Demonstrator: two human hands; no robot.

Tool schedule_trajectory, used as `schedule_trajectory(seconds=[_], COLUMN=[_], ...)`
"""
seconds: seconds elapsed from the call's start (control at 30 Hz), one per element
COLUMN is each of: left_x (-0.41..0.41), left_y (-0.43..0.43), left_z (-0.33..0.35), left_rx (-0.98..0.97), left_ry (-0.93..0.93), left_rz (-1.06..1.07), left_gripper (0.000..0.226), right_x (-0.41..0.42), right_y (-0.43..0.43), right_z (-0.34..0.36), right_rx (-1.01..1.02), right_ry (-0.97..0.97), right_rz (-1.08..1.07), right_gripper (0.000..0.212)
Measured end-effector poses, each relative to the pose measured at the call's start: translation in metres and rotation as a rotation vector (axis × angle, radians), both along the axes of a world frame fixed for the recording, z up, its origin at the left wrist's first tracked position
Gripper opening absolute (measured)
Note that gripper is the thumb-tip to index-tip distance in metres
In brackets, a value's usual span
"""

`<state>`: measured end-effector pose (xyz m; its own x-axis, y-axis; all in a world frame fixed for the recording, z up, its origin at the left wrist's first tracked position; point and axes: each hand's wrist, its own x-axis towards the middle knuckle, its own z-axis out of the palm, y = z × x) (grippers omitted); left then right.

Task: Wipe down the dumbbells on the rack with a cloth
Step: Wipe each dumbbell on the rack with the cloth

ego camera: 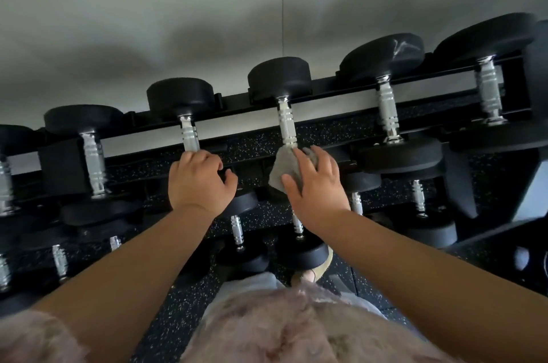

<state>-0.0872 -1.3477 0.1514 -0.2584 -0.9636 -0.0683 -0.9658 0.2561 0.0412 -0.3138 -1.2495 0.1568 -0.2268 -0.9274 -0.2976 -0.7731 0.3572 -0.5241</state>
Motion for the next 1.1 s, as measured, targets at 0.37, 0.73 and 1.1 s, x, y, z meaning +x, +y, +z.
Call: schedule_trajectory(seconds=[0.37,0.73,1.1], left_x=[-0.002,0.0,-0.003], left_y=[0.001,-0.007,-0.008], left_z=[0.0,0.007,0.0], left_rx=[0.067,0.166,0.047], left_ry=[0.055,0.362,0.219], left_rz=[0.077,0.493,0.426], left_gripper=[0.022,0.021,0.022], right_x=[-0.044,-0.034,-0.013], right_y=[-0.018,-0.113,-0.127], right_z=[-0.006,0.004,0.007], right_rx=[0.081,0.067,0.325], right_ry=[-0.107,-0.274,-0.031], right_rz=[0.092,-0.113,-0.017], right_gripper=[0.051,0.05,0.052])
